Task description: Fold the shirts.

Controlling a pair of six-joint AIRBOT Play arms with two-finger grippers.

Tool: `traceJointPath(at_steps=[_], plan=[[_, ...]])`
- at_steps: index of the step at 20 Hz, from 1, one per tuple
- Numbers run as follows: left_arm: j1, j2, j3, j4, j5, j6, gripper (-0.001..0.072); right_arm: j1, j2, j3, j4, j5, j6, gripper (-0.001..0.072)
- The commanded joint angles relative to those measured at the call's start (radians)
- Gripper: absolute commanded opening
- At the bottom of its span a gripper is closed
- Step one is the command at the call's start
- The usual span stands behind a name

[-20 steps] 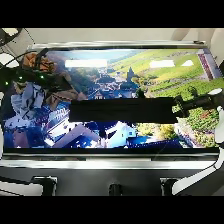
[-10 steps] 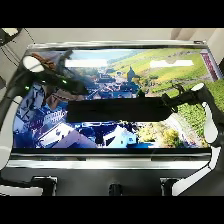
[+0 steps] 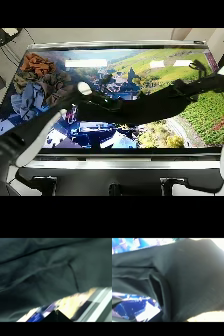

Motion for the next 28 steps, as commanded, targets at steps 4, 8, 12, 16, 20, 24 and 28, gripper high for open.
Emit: traceJointPath(at_steps=[4,8,12,16,20,24,28], plan=[[-0.112,-0.200,0.080,-0.343,0.068,-0.007,0.0035,0.001,0.234,0.001,-0.056,0.179,0.066,0.0054],[-0.173,-0.303,0.206,-0.457,0.035,-0.010,0.0034,0.001,0.302,0.001,-0.069,0.209,0.066,0.0054],[-0.244,-0.361,0.229,-0.588,0.040,-0.007,0.0034,0.001,0.315,0.001,-0.087,0.202,0.066,0.0054],[-0.197,-0.348,0.228,-0.579,0.027,0.052,0.0032,0.004,0.275,0.001,-0.077,0.183,0.070,0.0054],[-0.051,-0.124,0.228,-0.122,-0.014,0.007,0.0032,0.106,0.199,0.001,-0.079,0.159,0.069,0.0053],[0.151,0.148,0.228,0.241,-0.098,-0.011,0.0033,0.266,0.080,0.001,-0.076,0.036,0.094,0.0053],[0.341,0.359,0.228,0.264,-0.113,-0.011,0.0034,0.432,-0.094,0.001,-0.014,-0.115,0.101,0.0054]])
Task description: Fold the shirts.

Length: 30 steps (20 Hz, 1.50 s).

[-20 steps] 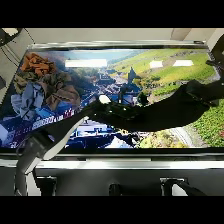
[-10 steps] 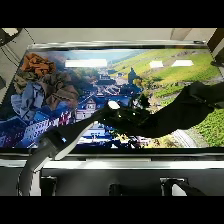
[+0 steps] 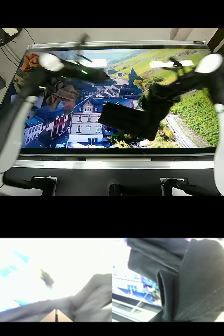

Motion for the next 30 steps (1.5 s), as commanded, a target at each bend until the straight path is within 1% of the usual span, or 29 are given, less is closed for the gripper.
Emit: traceJointPath(at_steps=[1,4,5,6,7,8,10,12,14,15,17,18,20,21,23,25,26,27,28,29,30], plan=[[0.155,0.189,0.001,0.106,-0.020,-0.006,0.0034,0.139,-0.154,0.001,0.064,-0.154,0.017,0.0055],[0.197,0.281,0.000,0.106,-0.023,-0.006,0.0035,0.196,-0.266,0.001,0.145,-0.255,0.041,0.0057],[0.196,0.299,0.000,0.106,-0.029,-0.006,0.0035,0.202,-0.297,0.001,0.184,-0.285,0.057,0.0077],[0.192,0.312,0.000,0.105,-0.038,-0.005,0.0035,0.206,-0.322,0.001,0.229,-0.315,0.083,0.0244],[0.185,0.318,0.000,0.105,-0.047,-0.003,0.0035,0.206,-0.336,0.001,0.269,-0.345,0.092,0.0532],[0.180,0.317,0.000,0.105,-0.054,-0.003,0.0035,0.206,-0.339,0.001,0.295,-0.354,0.086,0.0697],[0.171,0.316,-0.009,0.117,-0.055,0.005,0.0035,0.194,-0.317,0.001,0.267,-0.325,0.052,0.0695],[0.171,0.315,-0.023,0.147,-0.054,0.005,0.0035,0.150,-0.278,0.001,0.126,-0.233,0.048,0.0695],[0.171,0.315,-0.037,0.169,-0.055,0.005,0.0035,0.068,-0.232,0.001,-0.061,-0.098,0.050,0.0695],[0.171,0.315,-0.045,0.173,-0.054,0.005,0.0036,0.018,-0.217,0.001,-0.132,-0.044,0.050,0.0693],[0.171,0.314,-0.051,0.174,-0.054,0.006,0.0036,-0.100,-0.194,-0.012,-0.230,0.039,0.046,0.0679],[0.171,0.314,-0.051,0.174,-0.055,0.005,0.0036,-0.158,-0.179,-0.048,-0.238,0.055,0.046,0.0666],[0.171,0.315,-0.051,0.173,-0.057,0.005,0.0036,-0.253,-0.129,-0.225,-0.199,0.005,0.048,0.0661],[0.170,0.315,-0.051,0.173,-0.056,0.005,0.0036,-0.277,-0.105,-0.331,-0.140,-0.056,0.047,0.0660],[0.170,0.315,-0.051,0.172,-0.055,0.005,0.0036,-0.282,-0.087,-0.510,0.008,-0.217,-0.004,0.0661],[0.170,0.315,-0.051,0.172,-0.056,0.004,0.0036,-0.256,-0.103,-0.613,0.152,-0.371,-0.045,0.0660],[0.170,0.315,-0.051,0.172,-0.056,0.004,0.0036,-0.238,-0.116,-0.631,0.195,-0.417,-0.062,0.0659],[0.170,0.315,-0.051,0.172,-0.056,0.004,0.0036,-0.217,-0.131,-0.631,0.215,-0.449,-0.067,0.0634],[0.170,0.315,-0.051,0.172,-0.056,0.005,0.0036,-0.196,-0.141,-0.631,0.241,-0.492,-0.069,0.0509],[0.170,0.315,-0.051,0.172,-0.056,0.005,0.0036,-0.185,-0.140,-0.622,0.255,-0.502,-0.079,0.0179],[0.170,0.315,-0.051,0.172,-0.056,0.005,0.0036,-0.185,-0.138,-0.597,0.275,-0.484,-0.092,0.0051]])
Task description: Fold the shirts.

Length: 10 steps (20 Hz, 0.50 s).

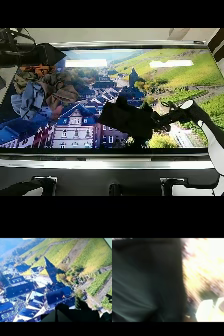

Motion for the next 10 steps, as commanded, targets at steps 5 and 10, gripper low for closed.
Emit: traceJointPath(at_steps=[5,10], plan=[[0.000,-0.007,0.000,0.000,0.004,0.000,0.0036,0.017,0.050,0.396,0.025,0.166,-0.023,0.0053],[0.000,-0.012,0.000,0.000,0.003,0.000,0.0036,-0.093,0.045,0.756,0.010,0.310,0.065,0.0054]])
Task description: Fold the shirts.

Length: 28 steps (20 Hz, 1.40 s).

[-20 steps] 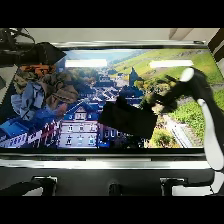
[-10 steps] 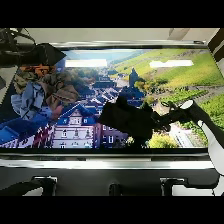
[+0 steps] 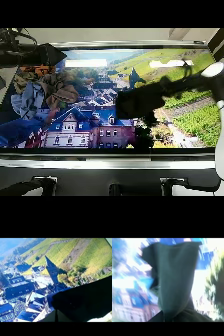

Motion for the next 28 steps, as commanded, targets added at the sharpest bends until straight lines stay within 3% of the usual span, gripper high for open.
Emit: traceJointPath(at_steps=[1,16,20,28], plan=[[0.000,-0.002,0.000,0.000,0.000,0.000,0.0037,-0.114,0.002,0.170,-0.016,0.099,0.063,0.0054],[0.000,-0.003,0.000,0.000,-0.002,0.000,0.0036,-0.729,-0.121,0.142,-0.348,0.161,0.088,0.0055],[-0.002,-0.003,0.000,0.000,-0.003,0.000,0.0037,-0.810,-0.084,-0.067,-0.487,0.224,0.154,0.0054],[-0.034,-0.003,0.000,-0.003,-0.004,0.000,0.0037,-0.830,0.156,-0.620,-0.509,-0.045,0.188,0.0054]])
